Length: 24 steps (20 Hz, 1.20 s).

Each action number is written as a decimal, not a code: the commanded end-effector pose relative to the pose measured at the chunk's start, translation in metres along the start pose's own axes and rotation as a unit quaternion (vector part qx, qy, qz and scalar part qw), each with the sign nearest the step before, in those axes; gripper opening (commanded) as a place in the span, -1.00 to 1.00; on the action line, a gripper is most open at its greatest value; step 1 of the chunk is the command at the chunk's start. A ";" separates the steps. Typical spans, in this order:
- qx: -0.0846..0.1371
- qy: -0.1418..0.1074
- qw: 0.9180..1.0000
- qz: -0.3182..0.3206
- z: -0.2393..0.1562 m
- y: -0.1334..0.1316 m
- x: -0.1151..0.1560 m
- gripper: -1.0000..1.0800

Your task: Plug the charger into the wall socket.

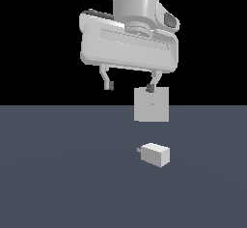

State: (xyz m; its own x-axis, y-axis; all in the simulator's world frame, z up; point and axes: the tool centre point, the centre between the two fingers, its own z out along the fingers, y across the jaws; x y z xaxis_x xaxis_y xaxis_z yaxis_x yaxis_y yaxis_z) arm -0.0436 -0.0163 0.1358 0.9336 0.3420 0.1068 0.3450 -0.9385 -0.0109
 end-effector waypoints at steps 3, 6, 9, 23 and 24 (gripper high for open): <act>0.004 0.012 0.999 -0.035 0.011 0.003 -0.012 0.92; 0.007 0.020 0.998 -0.057 0.018 0.005 -0.019 0.92; 0.010 0.027 0.997 -0.077 0.025 0.008 -0.025 0.92; 0.023 0.057 0.985 -0.163 0.056 0.020 -0.049 0.92; 0.024 0.059 0.984 -0.167 0.057 0.021 -0.050 0.92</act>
State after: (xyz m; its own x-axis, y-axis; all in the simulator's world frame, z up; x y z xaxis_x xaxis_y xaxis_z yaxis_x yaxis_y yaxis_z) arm -0.0763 -0.0488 0.0759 0.7615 0.6094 0.2207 0.6254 -0.7803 -0.0036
